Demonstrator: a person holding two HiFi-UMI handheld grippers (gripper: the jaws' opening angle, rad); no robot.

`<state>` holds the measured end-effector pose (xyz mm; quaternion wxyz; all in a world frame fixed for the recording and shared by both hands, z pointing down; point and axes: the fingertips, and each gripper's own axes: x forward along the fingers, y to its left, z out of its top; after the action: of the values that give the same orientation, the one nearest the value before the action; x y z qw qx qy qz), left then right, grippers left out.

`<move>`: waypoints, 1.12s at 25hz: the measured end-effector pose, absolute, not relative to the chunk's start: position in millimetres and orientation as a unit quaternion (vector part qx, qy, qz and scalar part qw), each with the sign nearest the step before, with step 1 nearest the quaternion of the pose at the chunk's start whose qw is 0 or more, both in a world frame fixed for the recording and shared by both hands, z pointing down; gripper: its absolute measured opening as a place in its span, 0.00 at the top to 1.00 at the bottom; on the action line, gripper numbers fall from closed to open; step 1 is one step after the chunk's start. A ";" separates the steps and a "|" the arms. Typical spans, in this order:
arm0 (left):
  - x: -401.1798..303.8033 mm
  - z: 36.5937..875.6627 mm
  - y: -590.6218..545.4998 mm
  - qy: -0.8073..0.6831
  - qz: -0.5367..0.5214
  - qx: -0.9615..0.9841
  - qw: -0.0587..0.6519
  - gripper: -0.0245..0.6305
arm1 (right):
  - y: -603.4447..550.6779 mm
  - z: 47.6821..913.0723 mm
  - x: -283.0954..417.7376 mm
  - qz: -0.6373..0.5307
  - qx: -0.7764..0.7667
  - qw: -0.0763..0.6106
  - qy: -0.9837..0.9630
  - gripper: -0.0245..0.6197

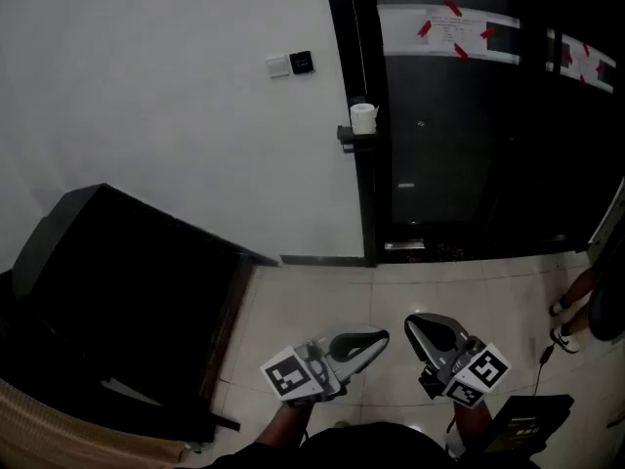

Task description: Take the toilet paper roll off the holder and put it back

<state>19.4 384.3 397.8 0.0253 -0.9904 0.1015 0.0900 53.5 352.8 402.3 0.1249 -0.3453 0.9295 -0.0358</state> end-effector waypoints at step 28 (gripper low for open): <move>48.0 398.0 233.0 0.119 0.110 -0.986 0.040 0.96 | 212.4 415.8 106.7 -0.027 -0.368 0.101 0.924 0.96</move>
<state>48.0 233.0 398.0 0.0397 -0.9860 0.1190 0.1099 106.7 212.4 415.8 0.1014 -0.3681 0.9238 -0.0270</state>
